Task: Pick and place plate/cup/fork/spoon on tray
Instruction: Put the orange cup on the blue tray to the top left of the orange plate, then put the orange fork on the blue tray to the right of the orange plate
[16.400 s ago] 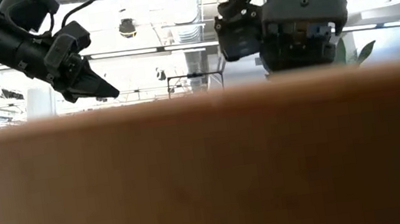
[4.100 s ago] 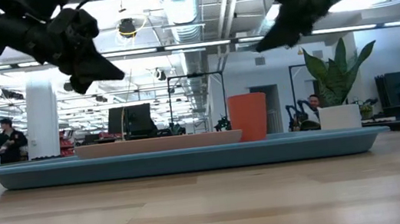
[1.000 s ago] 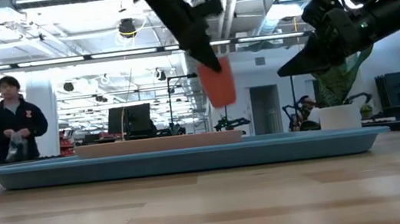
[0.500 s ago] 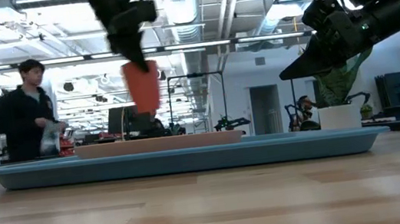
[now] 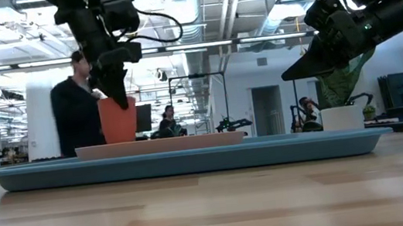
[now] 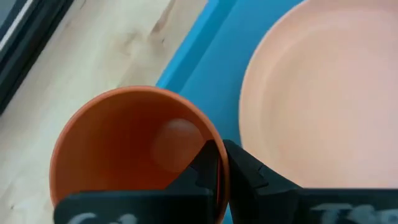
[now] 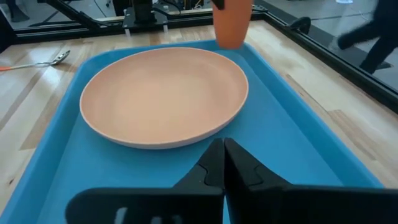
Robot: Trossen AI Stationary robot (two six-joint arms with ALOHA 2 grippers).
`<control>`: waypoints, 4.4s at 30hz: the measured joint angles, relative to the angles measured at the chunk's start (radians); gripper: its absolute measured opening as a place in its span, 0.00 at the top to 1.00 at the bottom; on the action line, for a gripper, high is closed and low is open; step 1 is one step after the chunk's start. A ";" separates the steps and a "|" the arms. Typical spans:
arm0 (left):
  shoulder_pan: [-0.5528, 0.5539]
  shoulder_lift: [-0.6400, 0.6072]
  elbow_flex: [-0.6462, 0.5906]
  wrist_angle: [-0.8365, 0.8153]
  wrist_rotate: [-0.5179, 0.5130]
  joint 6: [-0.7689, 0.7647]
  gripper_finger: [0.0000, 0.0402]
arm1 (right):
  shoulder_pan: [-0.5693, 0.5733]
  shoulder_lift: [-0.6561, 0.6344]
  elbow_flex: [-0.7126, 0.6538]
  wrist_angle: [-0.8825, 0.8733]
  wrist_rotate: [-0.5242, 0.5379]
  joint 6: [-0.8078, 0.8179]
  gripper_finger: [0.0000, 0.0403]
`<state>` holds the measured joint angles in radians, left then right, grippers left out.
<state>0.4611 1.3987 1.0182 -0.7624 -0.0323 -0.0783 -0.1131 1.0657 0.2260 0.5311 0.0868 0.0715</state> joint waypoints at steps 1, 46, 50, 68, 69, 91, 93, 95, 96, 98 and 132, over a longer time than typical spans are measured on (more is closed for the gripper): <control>0.004 0.000 -0.006 0.000 0.006 -0.001 1.00 | 0.000 0.000 0.000 0.000 0.000 0.000 0.96; 0.010 0.038 -0.068 0.081 0.037 -0.043 0.99 | 0.000 0.000 0.000 0.004 0.000 -0.002 0.97; 0.010 0.038 -0.060 0.076 0.034 -0.039 0.93 | 0.000 0.000 0.000 0.004 0.000 -0.004 0.97; 0.010 0.001 0.000 -0.007 0.025 0.018 0.84 | 0.000 0.000 0.000 0.000 0.000 -0.001 0.96; 0.010 -0.007 0.000 -0.012 0.022 0.018 0.84 | 0.000 0.000 0.000 0.000 0.000 -0.001 0.96; -0.160 -0.509 -0.530 0.707 0.114 0.045 0.98 | 0.008 0.000 0.000 0.118 -0.007 0.003 0.96; -0.194 -0.546 -0.617 0.845 0.115 0.020 0.99 | 0.009 0.000 0.000 0.125 -0.005 0.017 0.97; -0.225 -0.573 -0.688 0.971 0.115 0.019 0.99 | 0.012 0.000 0.001 0.133 0.019 0.047 0.98; -0.238 -0.585 -0.721 1.029 0.115 0.026 0.99 | 0.017 0.000 0.001 0.133 0.033 0.059 0.98; -0.255 -0.606 -0.781 1.129 0.116 0.030 1.00 | 0.034 0.000 0.001 0.132 0.057 0.074 0.99; -0.295 -0.793 -1.008 1.339 0.100 -0.037 1.00 | 0.753 0.018 0.384 -1.007 0.379 1.378 0.98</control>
<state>0.1665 0.6060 0.0101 0.5762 0.0678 -0.1151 0.6402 1.0837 0.6100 -0.4755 0.4654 1.4496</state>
